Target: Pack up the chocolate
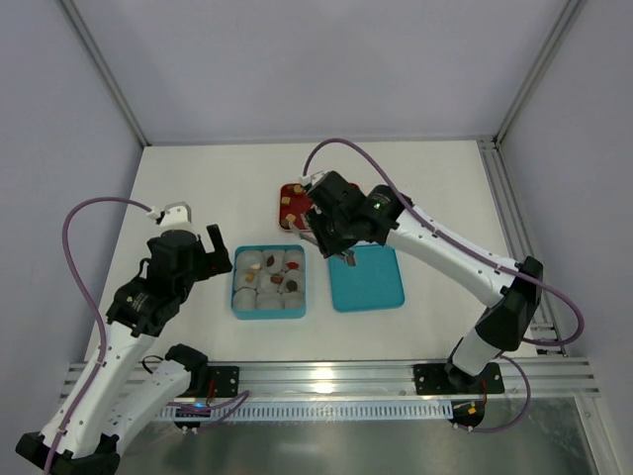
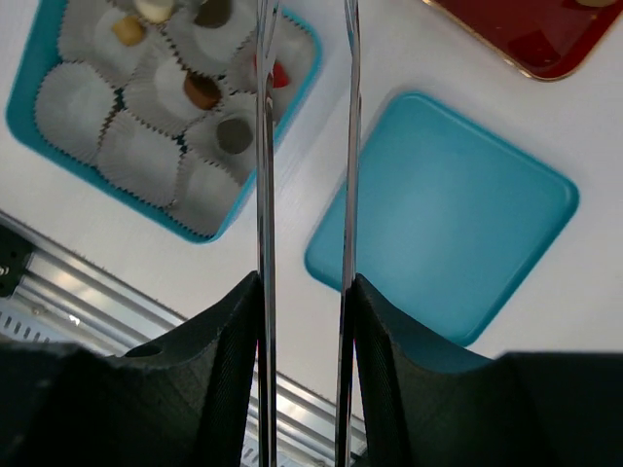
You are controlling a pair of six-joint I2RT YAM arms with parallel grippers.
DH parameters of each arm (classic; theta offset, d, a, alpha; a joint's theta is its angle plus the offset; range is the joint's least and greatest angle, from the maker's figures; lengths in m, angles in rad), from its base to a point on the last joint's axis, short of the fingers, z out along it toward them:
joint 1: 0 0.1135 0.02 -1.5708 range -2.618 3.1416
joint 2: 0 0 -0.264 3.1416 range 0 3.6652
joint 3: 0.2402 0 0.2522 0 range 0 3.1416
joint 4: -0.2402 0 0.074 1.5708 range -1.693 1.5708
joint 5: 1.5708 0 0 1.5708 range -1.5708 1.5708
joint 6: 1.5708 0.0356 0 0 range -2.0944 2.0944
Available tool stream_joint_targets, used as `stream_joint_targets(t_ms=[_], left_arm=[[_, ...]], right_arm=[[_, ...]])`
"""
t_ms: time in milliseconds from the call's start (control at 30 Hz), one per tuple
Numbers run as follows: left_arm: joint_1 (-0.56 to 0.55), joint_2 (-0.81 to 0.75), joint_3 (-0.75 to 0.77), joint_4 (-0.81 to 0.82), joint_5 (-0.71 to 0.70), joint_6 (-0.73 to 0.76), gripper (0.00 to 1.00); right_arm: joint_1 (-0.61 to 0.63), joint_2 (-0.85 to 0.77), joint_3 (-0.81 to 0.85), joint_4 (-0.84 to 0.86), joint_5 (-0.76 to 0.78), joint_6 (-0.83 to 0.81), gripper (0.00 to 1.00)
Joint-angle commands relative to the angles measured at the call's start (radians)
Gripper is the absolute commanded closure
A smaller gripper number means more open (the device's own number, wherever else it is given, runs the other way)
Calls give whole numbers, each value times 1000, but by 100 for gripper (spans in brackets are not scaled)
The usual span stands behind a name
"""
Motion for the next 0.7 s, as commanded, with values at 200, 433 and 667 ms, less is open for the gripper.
stream_joint_targets(t_ms=[200,433,667], left_arm=[[-2,-11,7,18,-13,-12,0],[-2,-9,7,19,-11,-10,0],[-2,-9,7,19,-14,-10,0]], right_arm=[[-279,15,-1,58,20,-93,57],[-368,113,6,106,20,-122,57],[-397,189,34,111,71,-142,58]])
